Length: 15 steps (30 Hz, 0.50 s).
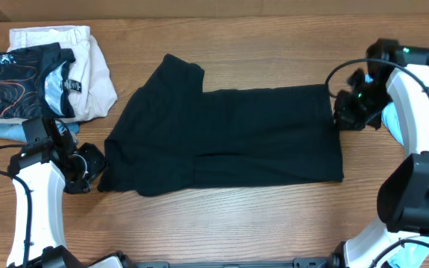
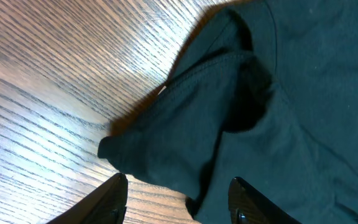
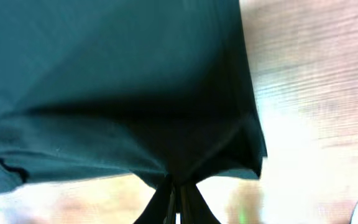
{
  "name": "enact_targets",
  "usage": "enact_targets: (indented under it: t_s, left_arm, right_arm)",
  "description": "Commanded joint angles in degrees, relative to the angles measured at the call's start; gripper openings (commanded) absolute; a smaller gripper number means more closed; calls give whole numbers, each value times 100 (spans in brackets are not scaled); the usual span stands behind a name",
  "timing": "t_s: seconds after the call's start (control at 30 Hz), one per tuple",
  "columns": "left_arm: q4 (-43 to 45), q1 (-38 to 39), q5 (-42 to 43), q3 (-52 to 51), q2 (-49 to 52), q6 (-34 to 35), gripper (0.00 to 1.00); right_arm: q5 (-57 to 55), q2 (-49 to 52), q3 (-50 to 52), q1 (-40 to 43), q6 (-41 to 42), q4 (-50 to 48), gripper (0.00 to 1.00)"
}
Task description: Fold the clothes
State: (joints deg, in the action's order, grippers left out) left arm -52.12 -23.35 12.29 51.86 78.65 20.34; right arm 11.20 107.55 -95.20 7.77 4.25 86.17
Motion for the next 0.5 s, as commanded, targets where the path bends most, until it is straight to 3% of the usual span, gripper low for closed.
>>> enact_targets:
  t_s: [0.0,0.47]
  left_arm:
    - [-15,-57,85,103,-72,-109,55]
    - [-9,-57,83,103,-72,-107,55]
  right_arm:
    - [48,-122,-96,-7,2,-74,4]
    - [105,-118,-81,-11,-48,20,4]
